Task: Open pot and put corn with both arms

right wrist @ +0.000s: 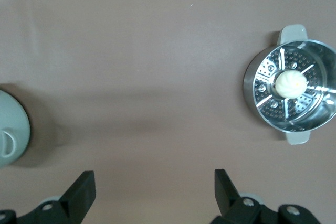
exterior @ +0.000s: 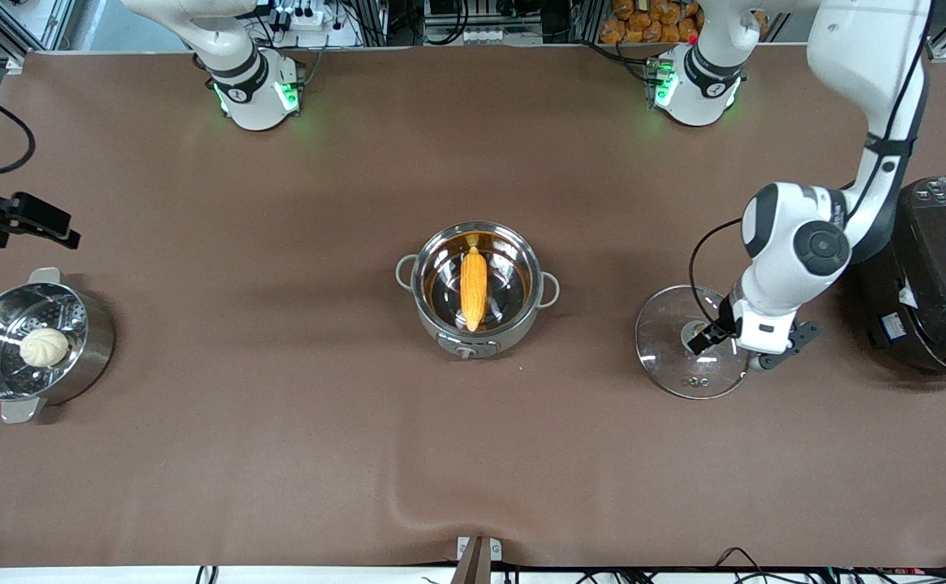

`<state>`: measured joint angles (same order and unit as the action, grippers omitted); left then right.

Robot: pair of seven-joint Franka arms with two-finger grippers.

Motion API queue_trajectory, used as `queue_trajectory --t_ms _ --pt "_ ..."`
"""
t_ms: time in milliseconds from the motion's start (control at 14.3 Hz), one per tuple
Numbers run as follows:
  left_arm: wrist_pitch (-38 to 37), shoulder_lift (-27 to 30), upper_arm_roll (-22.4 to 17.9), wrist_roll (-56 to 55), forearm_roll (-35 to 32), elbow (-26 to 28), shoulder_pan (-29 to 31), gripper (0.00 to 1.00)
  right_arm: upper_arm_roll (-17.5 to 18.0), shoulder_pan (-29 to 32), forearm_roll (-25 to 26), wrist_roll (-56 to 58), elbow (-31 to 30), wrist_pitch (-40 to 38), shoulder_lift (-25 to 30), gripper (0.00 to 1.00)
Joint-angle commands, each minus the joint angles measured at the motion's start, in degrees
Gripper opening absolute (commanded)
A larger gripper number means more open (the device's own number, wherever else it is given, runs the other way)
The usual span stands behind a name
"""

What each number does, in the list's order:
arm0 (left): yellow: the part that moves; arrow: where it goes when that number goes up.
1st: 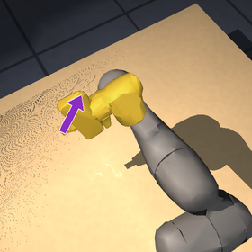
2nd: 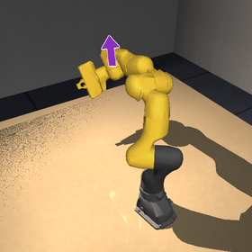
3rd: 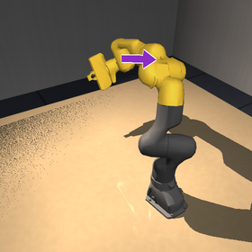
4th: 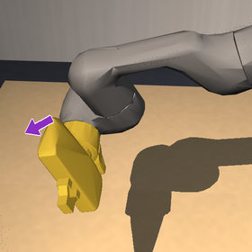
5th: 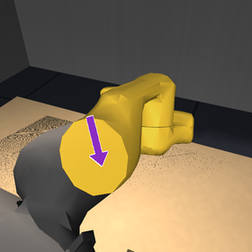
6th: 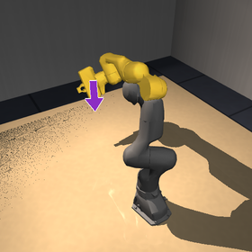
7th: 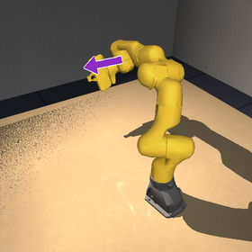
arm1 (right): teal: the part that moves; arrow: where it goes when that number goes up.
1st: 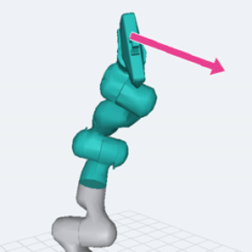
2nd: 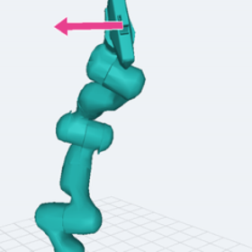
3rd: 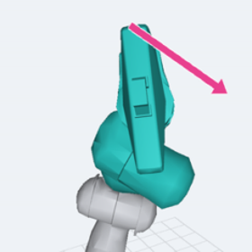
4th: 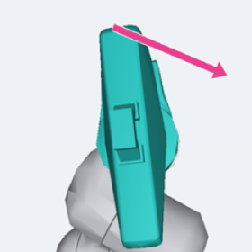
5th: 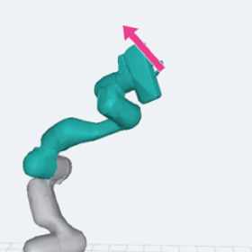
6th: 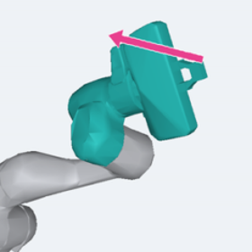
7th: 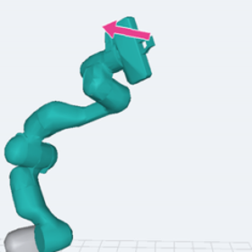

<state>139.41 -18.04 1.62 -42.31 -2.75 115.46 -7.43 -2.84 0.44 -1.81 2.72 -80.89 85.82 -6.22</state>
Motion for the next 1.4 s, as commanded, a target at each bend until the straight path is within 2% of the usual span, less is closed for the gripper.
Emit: queue_trajectory --t_ms 0,210,420,629,839,1119,1329 --pt "-7.8 10.3 0.2 3.5 -0.3 0.6 0.9 1.0 1.2 2.7 0.5 2.6 -1.5 -1.7 1.3 1.0" --pt "-22.3 16.5 0.1 15.5 -0.3 -3.7 1.0 1.0 1.3 2.8 0.5 2.3 -1.8 -2.6 2.4 1.0" --pt "-35.7 18.3 0.5 33.9 0.4 -10.8 4.2 1.0 1.5 2.5 0.4 2.2 -2.0 -1.5 2.3 1.0" --pt "-43.8 20.2 0.4 36.6 0.5 -16.6 4.3 1.0 1.5 2.5 0.5 2.9 -2.6 0.0 2.4 1.0" --pt "-50.1 20.4 0.3 40.9 1.5 -22.5 4.3 1.0 1.7 1.4 2.9 3.1 -2.6 -0.1 2.4 1.0" --pt "-58.5 20.5 -0.1 42.4 4.2 -30.2 4.7 1.0 1.6 1.6 2.2 2.4 -2.6 -0.4 2.2 1.0" --pt "-59.5 20.4 0.0 42.4 4.2 -31.0 4.6 1.0 1.6 1.8 2.0 2.3 -2.6 -0.4 2.2 1.0"
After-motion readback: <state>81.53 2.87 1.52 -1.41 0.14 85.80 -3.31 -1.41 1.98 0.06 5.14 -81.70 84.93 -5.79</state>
